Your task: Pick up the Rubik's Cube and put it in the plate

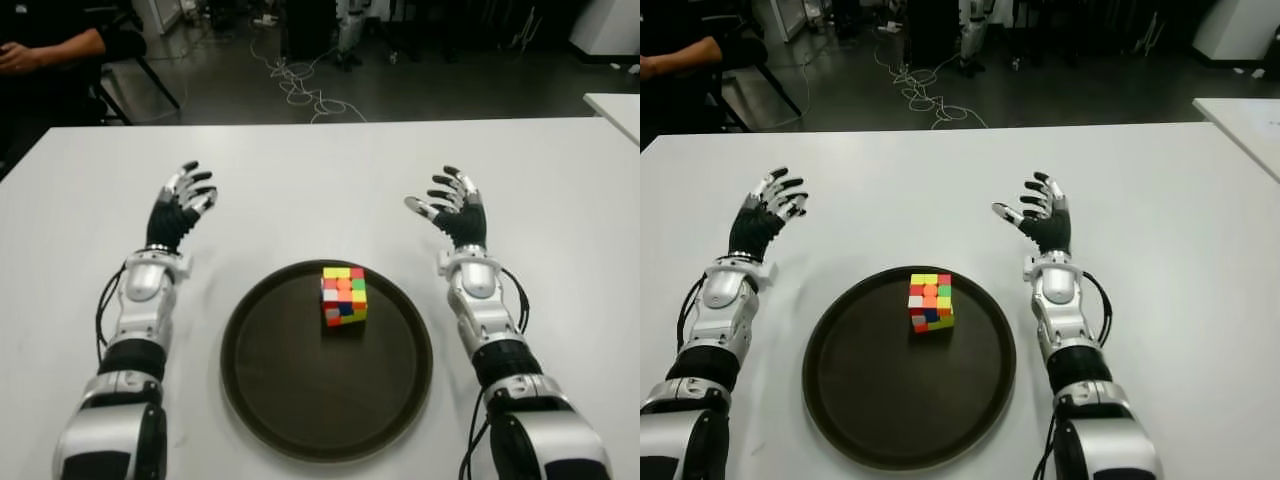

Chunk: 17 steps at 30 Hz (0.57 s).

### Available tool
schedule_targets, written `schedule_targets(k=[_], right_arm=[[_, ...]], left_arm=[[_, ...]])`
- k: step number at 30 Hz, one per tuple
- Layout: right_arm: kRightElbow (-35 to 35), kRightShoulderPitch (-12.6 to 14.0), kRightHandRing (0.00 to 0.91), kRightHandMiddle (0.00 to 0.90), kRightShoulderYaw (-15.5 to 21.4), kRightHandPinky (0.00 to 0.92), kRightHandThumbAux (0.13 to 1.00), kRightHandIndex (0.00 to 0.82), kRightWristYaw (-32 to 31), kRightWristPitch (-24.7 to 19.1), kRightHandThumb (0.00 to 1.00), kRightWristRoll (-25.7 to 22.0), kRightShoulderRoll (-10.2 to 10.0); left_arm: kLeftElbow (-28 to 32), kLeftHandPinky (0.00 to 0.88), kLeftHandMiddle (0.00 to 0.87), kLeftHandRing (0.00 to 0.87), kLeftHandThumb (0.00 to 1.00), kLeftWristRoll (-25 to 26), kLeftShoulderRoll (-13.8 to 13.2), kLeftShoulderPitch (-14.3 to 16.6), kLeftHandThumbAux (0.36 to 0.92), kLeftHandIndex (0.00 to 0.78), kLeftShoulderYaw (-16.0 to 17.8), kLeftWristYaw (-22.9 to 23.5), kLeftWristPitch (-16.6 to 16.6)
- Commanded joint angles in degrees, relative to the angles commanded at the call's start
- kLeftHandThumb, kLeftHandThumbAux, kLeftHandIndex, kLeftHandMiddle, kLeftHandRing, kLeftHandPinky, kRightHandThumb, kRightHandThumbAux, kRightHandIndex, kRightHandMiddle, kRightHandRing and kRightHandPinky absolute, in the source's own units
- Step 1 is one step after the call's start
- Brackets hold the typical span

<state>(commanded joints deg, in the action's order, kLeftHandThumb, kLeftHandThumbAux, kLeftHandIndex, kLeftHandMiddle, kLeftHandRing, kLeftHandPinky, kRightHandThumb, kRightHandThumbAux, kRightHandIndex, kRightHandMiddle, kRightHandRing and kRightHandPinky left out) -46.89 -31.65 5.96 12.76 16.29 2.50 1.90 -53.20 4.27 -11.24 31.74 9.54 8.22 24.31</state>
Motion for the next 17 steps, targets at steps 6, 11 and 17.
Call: schedule_targets(k=[6,11,17], right_arm=[[-1.28,-0.46,0.299,0.259,-0.36,0.368,0.821,0.217,0.04,0.89,0.000,0.37,0.61],[-1.55,-0.37,0.301,0.262,-0.64,0.368,0.834,0.226,-0.10,1.88,0.000,0.60,0.77],[-1.98,-0.38,0.297,0.264,-0.54,0.363,0.837,0.221,-0.48,3.06,0.000,0.36,0.84]], left_arm=[[-0.78,0.284,0.213,0.232,0.175,-0.43,-0.19,0.19,0.677,0.126,-0.35,0.20,0.95],[-1.32,0.286,0.215,0.235,0.172,-0.85,-0.31,0.36,0.670,0.126,-0.51,0.42,1.61],[-1.98,0.282,0.220,0.236,0.172,-0.76,-0.32,0.61,0.657,0.127,-0.53,0.73,2.07]])
